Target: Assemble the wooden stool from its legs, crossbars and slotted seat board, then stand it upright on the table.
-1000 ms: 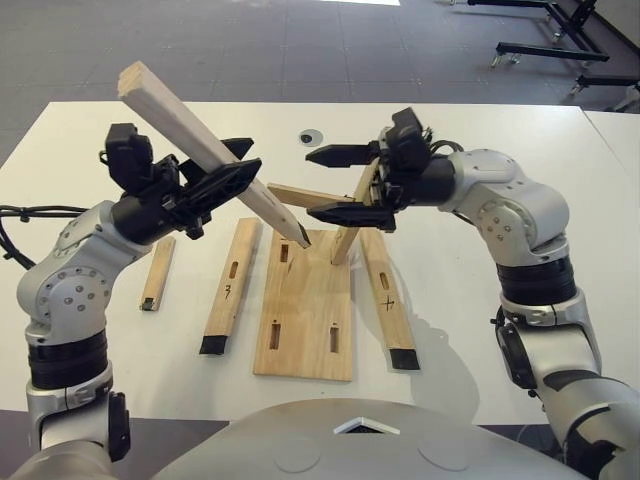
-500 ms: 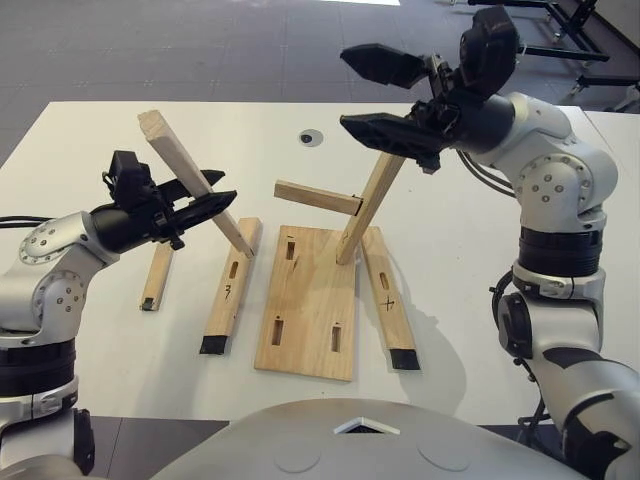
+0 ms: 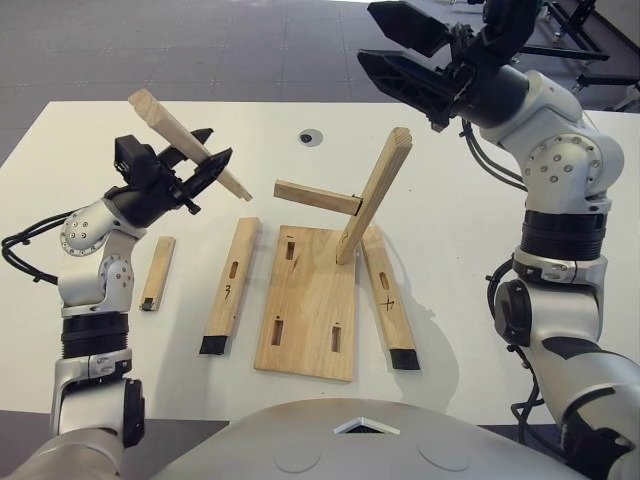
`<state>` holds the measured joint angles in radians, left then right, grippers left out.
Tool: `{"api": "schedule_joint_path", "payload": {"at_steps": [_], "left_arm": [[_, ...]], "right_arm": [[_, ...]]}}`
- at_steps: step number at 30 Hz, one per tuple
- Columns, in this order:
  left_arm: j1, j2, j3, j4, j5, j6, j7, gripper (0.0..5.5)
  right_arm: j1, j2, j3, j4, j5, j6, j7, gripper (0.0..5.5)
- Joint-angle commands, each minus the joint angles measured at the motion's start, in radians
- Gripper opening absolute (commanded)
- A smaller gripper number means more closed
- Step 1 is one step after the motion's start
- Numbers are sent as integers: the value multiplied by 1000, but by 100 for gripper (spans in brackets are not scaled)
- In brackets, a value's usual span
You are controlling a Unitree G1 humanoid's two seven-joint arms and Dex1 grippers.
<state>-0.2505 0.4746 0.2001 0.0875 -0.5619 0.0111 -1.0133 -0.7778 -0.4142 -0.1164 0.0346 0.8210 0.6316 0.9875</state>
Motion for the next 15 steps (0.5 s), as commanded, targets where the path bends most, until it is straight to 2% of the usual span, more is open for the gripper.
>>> {"api": "schedule_joint_path", "payload": {"at_steps": [1, 8, 15], "left_arm": [[-51, -12, 15, 62, -110, 22, -154, 203], [-61, 59, -34, 91, -159, 150, -373, 203], [-100, 23, -78, 159, -95, 116, -408, 203]], "right_arm": [[-19, 2, 12, 3, -20, -5, 4, 490], [-39, 4, 24, 23, -30, 4, 21, 490], [-54, 1, 43, 29, -39, 7, 36, 490]]}}
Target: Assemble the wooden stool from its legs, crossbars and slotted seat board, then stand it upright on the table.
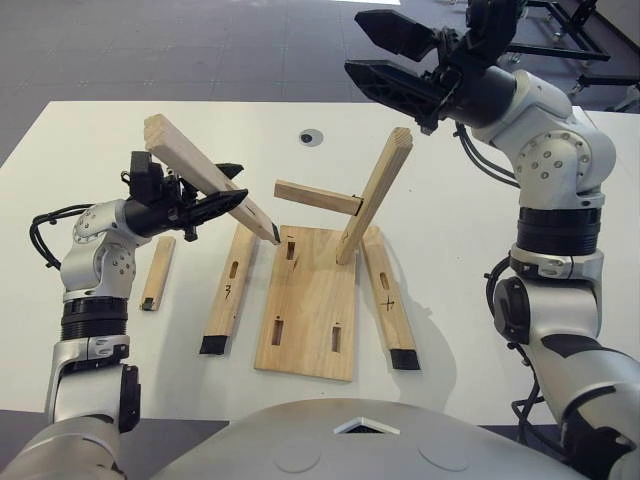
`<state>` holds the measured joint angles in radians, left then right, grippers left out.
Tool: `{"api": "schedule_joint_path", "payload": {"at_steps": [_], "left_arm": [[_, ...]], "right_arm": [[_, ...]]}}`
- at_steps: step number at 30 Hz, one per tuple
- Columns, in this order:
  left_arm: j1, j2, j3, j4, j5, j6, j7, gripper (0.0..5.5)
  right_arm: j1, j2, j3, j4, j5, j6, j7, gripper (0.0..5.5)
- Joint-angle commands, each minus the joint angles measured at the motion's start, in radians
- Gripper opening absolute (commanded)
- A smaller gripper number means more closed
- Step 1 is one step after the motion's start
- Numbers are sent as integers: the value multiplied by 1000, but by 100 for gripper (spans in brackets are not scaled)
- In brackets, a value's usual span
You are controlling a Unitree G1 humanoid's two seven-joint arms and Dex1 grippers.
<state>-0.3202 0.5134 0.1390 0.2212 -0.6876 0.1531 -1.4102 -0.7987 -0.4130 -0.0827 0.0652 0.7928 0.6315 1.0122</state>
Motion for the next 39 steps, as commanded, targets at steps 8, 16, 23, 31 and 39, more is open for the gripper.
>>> {"api": "schedule_joint_path", "payload": {"at_steps": [8, 16, 23, 31, 39], "left_arm": [[-25, -35, -35, 49, 64, -46, -43, 203], [0, -43, -62, 57, 108, -72, -46, 203], [-6, -76, -52, 52, 108, -124, -20, 203], [8, -63, -79, 40, 121, -113, -46, 203], [22, -47, -119, 25, 130, -86, -64, 203]], "right_arm": [[-42, 0, 17, 15, -20, 3, 28, 490], [-54, -10, 33, 33, -37, 3, 57, 490], [-47, -12, 37, 33, -50, 2, 69, 490], [-43, -11, 44, 25, -54, 7, 77, 490], [-43, -16, 50, 24, -58, 11, 85, 490]]}}
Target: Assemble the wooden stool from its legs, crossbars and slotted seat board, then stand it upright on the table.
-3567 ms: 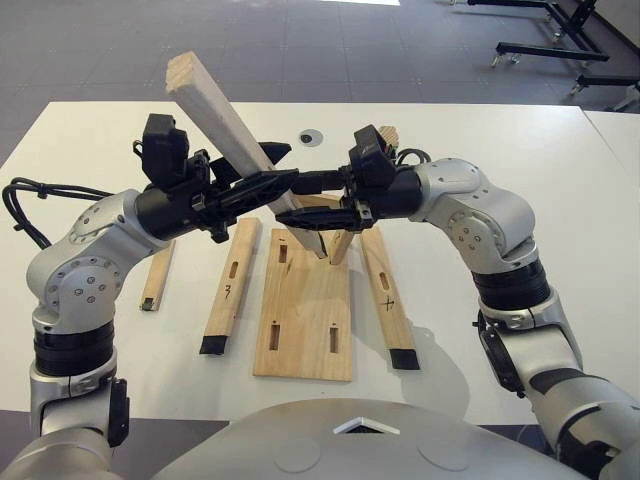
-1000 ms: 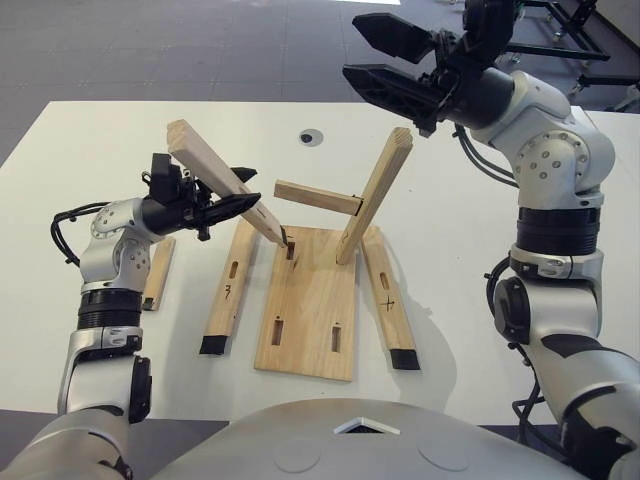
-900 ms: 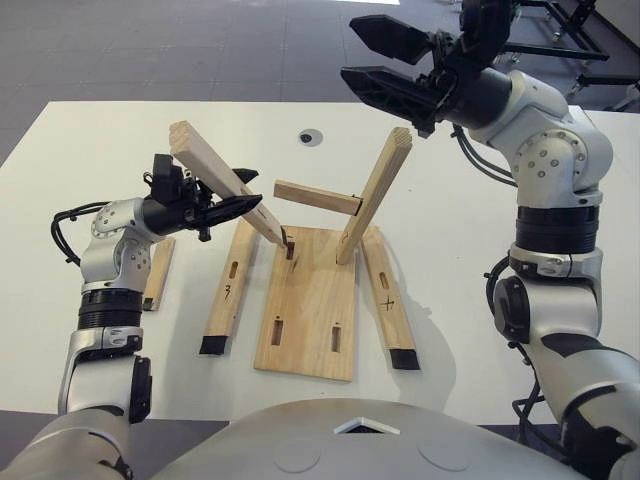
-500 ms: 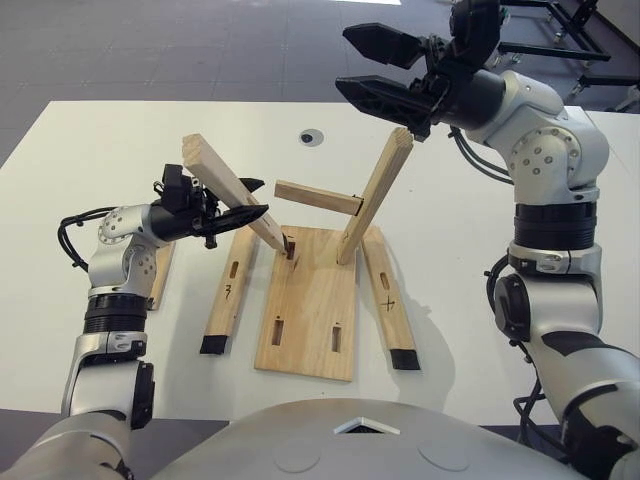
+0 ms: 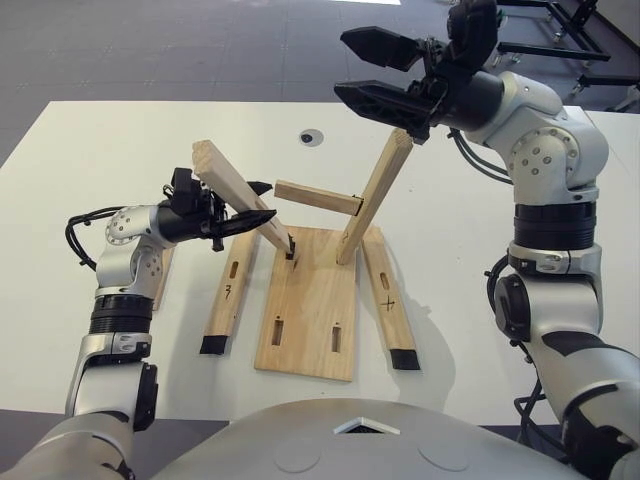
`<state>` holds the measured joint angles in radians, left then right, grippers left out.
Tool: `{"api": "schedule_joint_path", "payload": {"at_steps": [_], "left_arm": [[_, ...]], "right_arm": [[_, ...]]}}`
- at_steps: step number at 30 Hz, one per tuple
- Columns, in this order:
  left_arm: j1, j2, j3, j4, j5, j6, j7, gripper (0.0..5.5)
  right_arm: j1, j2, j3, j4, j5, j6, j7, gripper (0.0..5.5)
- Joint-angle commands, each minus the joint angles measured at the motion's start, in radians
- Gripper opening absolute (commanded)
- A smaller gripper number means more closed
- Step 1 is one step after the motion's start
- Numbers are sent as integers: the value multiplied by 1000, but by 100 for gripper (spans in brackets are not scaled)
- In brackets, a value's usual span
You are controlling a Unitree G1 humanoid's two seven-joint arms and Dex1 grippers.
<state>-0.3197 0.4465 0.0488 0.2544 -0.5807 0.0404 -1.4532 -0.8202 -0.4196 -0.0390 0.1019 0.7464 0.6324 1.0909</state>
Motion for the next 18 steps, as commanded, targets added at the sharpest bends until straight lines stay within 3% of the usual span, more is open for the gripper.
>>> {"api": "schedule_joint_path", "payload": {"at_steps": [1, 18], "left_arm": [[25, 28, -34, -13, 25, 32, -26, 203], [-21, 161, -110, -38, 67, 44, -123, 203]], "right_arm": [[-22, -10, 7, -11, -12, 11, 7, 490], [-6, -13, 11, -9, -20, 18, -5, 490]]}}
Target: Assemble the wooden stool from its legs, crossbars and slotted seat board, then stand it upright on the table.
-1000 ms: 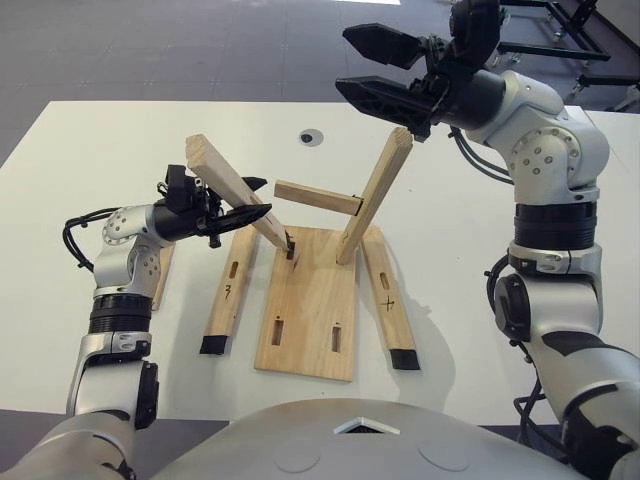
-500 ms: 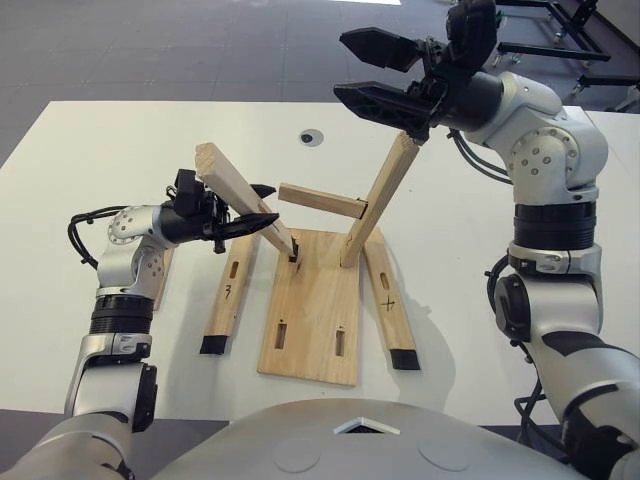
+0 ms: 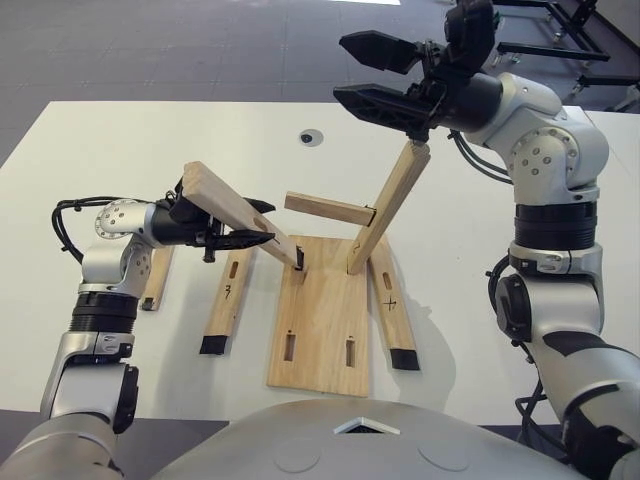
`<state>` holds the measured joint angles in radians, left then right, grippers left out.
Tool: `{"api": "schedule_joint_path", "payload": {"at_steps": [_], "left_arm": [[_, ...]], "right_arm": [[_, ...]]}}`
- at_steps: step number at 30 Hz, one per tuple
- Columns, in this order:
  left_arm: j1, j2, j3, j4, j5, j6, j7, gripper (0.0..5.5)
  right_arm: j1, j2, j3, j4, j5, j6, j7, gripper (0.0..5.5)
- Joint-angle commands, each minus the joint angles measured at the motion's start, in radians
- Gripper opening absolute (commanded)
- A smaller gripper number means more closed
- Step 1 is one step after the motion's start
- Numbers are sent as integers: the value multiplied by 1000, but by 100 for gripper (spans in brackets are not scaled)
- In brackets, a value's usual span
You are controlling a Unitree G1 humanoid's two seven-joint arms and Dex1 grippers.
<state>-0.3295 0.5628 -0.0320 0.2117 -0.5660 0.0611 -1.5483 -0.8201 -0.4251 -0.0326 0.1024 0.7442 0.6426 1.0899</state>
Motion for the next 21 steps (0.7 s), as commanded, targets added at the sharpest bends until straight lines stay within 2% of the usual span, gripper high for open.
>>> {"api": "schedule_joint_path", "payload": {"at_steps": [1, 10, 21], "left_arm": [[-15, 54, -34, -3, 50, 35, -34, 203], [-8, 89, -59, 3, 47, 105, -49, 203], [40, 70, -28, 5, 15, 108, -27, 203]], "right_arm": [[-4, -7, 6, -12, -18, 9, -6, 490], [13, -9, 18, -25, -30, 7, 2, 490], [118, -88, 66, -48, -42, 49, 103, 490]]}}
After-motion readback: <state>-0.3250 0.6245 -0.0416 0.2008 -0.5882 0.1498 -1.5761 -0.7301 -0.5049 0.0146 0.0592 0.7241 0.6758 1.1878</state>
